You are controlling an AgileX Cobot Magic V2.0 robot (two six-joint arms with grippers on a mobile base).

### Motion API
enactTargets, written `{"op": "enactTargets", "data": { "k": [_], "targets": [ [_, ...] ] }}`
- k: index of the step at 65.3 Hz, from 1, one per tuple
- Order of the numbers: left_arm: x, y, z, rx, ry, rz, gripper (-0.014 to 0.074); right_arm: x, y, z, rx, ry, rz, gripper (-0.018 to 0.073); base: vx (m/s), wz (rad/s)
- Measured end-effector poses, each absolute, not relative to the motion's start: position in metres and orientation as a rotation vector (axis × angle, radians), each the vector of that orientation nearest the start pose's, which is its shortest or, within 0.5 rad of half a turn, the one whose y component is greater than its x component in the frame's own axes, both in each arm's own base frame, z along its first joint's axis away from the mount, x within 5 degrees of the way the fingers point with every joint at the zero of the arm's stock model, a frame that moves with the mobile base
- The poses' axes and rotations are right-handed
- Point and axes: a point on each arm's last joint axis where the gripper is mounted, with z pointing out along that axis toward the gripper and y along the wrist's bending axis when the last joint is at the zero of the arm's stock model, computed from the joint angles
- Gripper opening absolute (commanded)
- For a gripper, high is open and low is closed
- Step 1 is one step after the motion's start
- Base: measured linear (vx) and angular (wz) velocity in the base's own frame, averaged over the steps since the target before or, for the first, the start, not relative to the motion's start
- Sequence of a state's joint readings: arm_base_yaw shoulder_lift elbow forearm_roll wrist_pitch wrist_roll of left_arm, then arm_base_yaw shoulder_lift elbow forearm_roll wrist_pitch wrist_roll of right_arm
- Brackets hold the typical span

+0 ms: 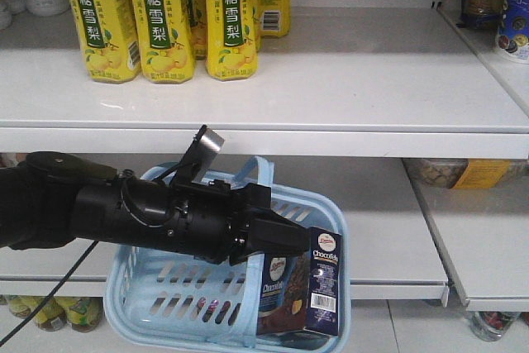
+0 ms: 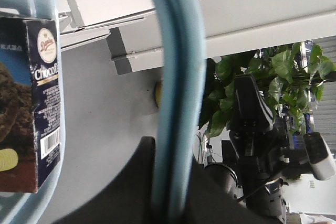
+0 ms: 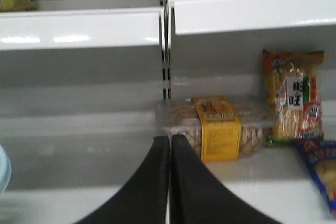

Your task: Left arm holds basket, right arm returns cookies

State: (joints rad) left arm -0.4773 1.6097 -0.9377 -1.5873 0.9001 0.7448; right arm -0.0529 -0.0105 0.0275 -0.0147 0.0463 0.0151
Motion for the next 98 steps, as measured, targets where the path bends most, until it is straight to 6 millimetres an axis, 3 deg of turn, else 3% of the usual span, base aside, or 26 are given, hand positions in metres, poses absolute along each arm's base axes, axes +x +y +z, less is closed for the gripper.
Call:
{"op": "enactTargets", "data": {
  "k": [15, 31, 46, 64, 74, 84, 98],
  "targets": [
    [0.250, -0.210, 0.253, 0.176, 2.397, -1.672, -0.0006, 0.057, -0.003, 0.225, 0.029, 1.491, -0.055, -0.0008, 0.00, 0.00],
    [0.250, -0.210, 0.253, 0.175, 2.397, -1.671, -0.0006, 0.081, -0.005, 0.261, 0.016, 1.744, -0.069, -0.0008, 0.00, 0.00],
    [0.250, -0.210, 0.253, 0.175, 2.397, -1.671, -0.0006, 0.103, -0.006, 0.256, 0.019, 1.883, -0.062, -0.0008, 0.00, 0.00],
    [0.250, -0.210, 0.253, 0.175, 2.397, -1.671, -0.0006, 0.110, -0.006, 0.257, 0.040, 1.860, -0.041, 0.0013, 0.00, 0.00],
    [0.250, -0.210, 0.253, 0.175, 2.397, -1.671, -0.0006, 0.111, -0.006, 0.260, 0.040, 1.858, -0.041, 0.0101, 0.00, 0.00],
    [0.250, -0.210, 0.253, 0.175, 2.397, -1.671, -0.0006, 0.111, -0.006, 0.265, 0.047, 1.857, -0.034, 0.0244, 0.00, 0.00],
    [0.250, -0.210, 0.253, 0.175, 2.397, -1.671, -0.0006, 0.111, 0.002, 0.265, 0.045, 1.869, 0.067, 0.0408, 0.00, 0.00]
  ]
}}
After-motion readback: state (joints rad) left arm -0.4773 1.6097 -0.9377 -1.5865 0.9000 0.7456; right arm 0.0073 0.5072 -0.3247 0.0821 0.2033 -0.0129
